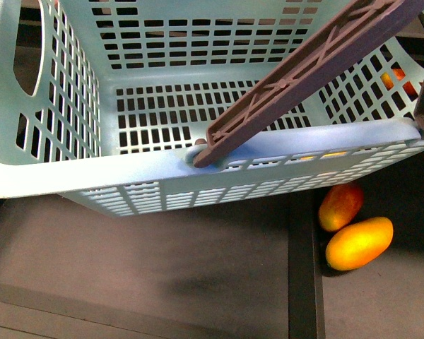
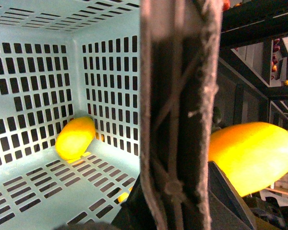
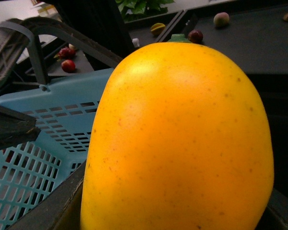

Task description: Pick lemon and mango into basket

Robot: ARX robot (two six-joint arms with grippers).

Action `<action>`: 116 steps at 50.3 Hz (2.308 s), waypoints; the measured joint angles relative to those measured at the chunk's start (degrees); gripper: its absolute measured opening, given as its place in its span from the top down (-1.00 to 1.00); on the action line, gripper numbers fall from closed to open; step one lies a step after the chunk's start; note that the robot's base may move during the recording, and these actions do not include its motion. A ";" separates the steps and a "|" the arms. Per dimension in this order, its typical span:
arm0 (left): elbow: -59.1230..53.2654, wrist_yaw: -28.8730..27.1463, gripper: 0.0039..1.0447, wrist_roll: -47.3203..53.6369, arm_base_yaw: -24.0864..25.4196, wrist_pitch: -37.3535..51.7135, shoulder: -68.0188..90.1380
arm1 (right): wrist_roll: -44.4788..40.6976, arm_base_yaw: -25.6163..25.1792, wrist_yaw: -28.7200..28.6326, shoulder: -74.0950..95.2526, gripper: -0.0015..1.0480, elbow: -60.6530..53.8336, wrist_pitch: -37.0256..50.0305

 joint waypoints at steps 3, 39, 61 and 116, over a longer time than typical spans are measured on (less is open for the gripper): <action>0.02 -0.04 0.91 -0.02 0.00 0.00 0.00 | 0.26 1.86 2.21 2.01 -0.26 0.92 0.39; -0.02 -0.26 0.91 0.04 0.00 -0.04 0.04 | -10.84 -7.76 16.79 -11.87 -0.22 -13.97 9.68; -0.02 -0.17 0.91 0.00 -0.07 -0.04 0.04 | -14.29 -7.76 16.66 -27.06 0.97 -27.54 6.99; -0.02 -0.15 0.91 0.02 -0.04 -0.04 0.04 | -14.32 -7.76 16.66 -58.47 0.97 -33.59 -16.63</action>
